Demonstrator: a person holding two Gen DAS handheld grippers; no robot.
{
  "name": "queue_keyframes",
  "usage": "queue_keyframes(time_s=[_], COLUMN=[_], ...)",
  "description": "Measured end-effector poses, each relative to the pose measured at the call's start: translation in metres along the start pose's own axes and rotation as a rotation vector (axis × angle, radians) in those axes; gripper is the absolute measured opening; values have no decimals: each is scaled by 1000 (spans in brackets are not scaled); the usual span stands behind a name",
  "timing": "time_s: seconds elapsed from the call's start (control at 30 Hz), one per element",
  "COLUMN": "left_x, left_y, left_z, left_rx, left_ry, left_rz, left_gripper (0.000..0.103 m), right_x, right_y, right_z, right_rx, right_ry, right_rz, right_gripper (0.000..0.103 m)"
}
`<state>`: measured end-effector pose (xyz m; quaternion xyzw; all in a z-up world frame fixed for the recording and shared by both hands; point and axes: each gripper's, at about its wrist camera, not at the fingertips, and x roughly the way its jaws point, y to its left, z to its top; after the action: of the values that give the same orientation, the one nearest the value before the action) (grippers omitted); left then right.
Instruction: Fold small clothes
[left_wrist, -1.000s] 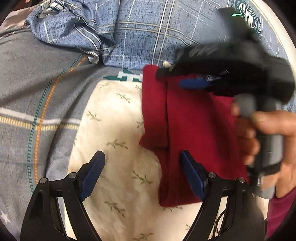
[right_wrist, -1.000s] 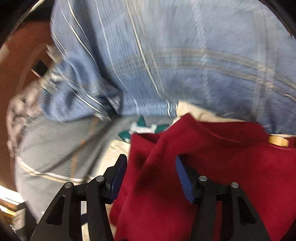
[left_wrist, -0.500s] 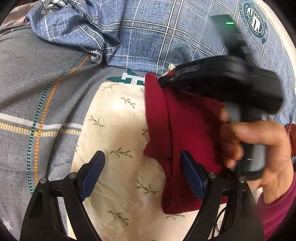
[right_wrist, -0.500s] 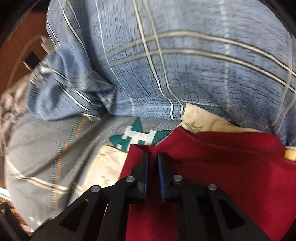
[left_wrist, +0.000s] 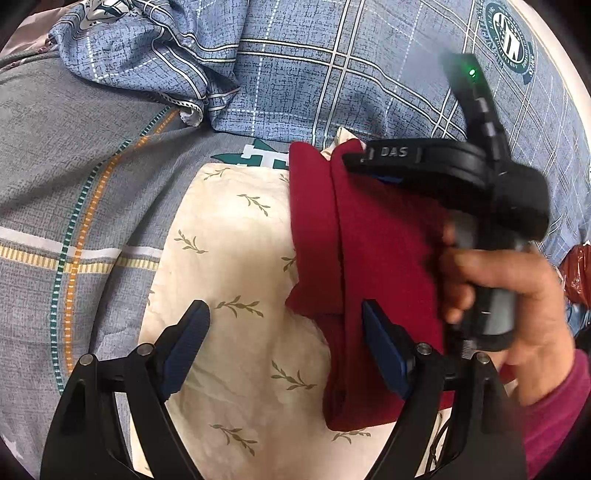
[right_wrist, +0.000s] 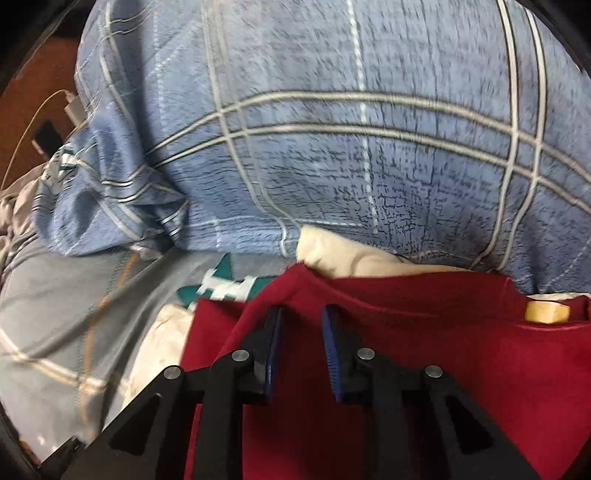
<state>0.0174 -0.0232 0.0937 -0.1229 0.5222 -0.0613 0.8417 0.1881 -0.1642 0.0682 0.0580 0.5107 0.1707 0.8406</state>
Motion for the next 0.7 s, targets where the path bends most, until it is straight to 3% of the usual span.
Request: queue_keyframes(time_s=[0.23, 0.3, 0.43, 0.5, 0.6, 0.67, 0.7], left_x=[8, 7, 8, 8, 4, 4, 5], left_y=[-3, -4, -5, -6, -6, -6, -6], left_z=[3, 3, 2, 1, -1, -1, -1], left_rx=[7, 10, 13, 12, 16, 15, 15], left_ry=[0, -2, -9, -11, -13, -14, -15], left_rz=[7, 10, 16, 18, 20, 21, 21], left_gripper=[85, 85, 85, 85, 85, 85, 85], right_x=[5, -6, -57, -79, -113, -124, -127], right_y=[-9, -14, -43, -65, -119, -152, -173], right_z=[2, -1, -22, -31, -42, -48, -52], right_rx=[36, 53, 76, 82, 130, 193, 257], right_ry=[-15, -18, -82, -107, -152, -156, -157], right_rz=[42, 61, 73, 22, -133, -250, -286], right_gripper=[24, 26, 39, 41, 41, 40, 36])
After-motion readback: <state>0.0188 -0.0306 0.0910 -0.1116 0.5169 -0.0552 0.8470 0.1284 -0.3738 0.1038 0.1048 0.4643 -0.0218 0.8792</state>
